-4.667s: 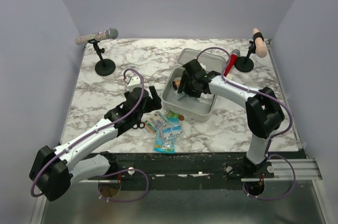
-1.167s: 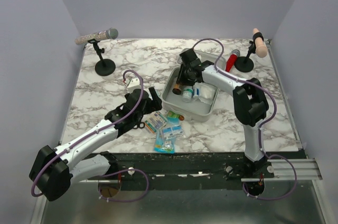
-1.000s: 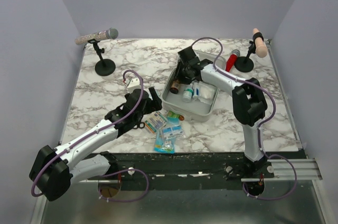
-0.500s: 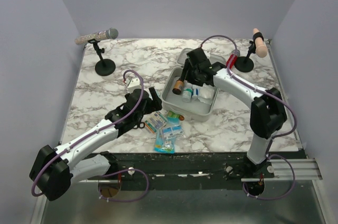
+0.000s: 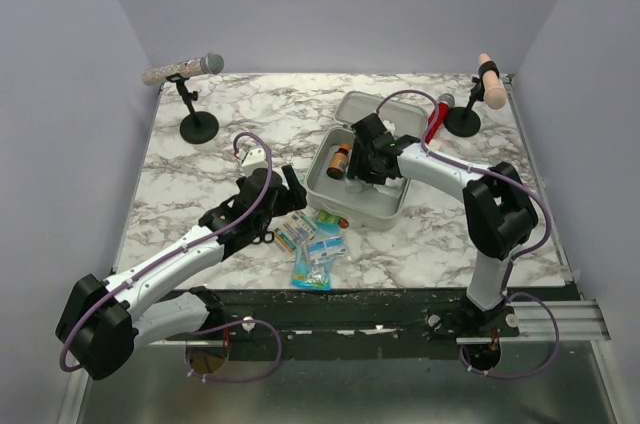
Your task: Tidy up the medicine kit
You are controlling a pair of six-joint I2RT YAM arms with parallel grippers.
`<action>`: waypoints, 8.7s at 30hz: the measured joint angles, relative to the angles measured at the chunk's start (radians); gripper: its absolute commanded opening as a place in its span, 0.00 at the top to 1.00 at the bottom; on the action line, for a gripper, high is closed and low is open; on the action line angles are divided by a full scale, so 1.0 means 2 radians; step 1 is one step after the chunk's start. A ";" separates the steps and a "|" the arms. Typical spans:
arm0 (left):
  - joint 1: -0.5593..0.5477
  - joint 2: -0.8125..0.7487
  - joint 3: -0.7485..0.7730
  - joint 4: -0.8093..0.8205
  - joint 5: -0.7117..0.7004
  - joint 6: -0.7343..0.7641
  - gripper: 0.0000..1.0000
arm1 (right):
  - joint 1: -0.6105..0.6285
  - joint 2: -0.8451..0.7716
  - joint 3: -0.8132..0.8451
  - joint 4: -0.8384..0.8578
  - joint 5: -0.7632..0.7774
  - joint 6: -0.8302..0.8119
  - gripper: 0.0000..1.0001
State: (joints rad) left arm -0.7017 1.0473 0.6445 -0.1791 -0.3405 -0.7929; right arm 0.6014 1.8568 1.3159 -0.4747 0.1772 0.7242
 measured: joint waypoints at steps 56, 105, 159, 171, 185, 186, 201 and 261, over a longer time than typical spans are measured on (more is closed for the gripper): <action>0.000 0.000 -0.004 -0.002 0.000 -0.001 0.08 | -0.021 -0.027 0.005 -0.004 0.016 0.024 0.52; 0.000 0.006 -0.004 -0.016 0.000 0.001 0.08 | -0.026 -0.067 -0.050 0.070 0.010 -0.070 0.78; -0.028 0.004 -0.051 -0.009 0.049 -0.017 0.11 | 0.092 -0.306 -0.328 0.163 -0.061 -0.157 0.58; -0.063 0.107 -0.005 0.010 0.062 -0.015 0.13 | 0.095 -0.240 -0.302 0.154 -0.022 -0.130 0.57; -0.063 0.219 0.067 0.011 0.054 0.023 0.22 | 0.095 -0.290 -0.308 0.148 -0.018 -0.130 0.53; -0.063 0.233 0.067 0.011 0.053 0.025 0.22 | 0.095 -0.292 -0.312 0.148 -0.018 -0.131 0.53; -0.087 0.283 0.095 0.033 0.030 0.063 0.16 | 0.095 -0.313 -0.342 0.138 -0.018 -0.131 0.53; -0.121 0.026 0.059 0.125 0.147 0.336 0.66 | -0.043 -0.414 -0.219 0.059 -0.183 -0.054 0.24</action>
State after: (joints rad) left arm -0.9447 1.1000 0.7624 0.0711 -0.0456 -0.1211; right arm 0.5163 1.0294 0.8783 -0.3565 -0.1886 0.6167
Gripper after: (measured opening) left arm 0.606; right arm 0.764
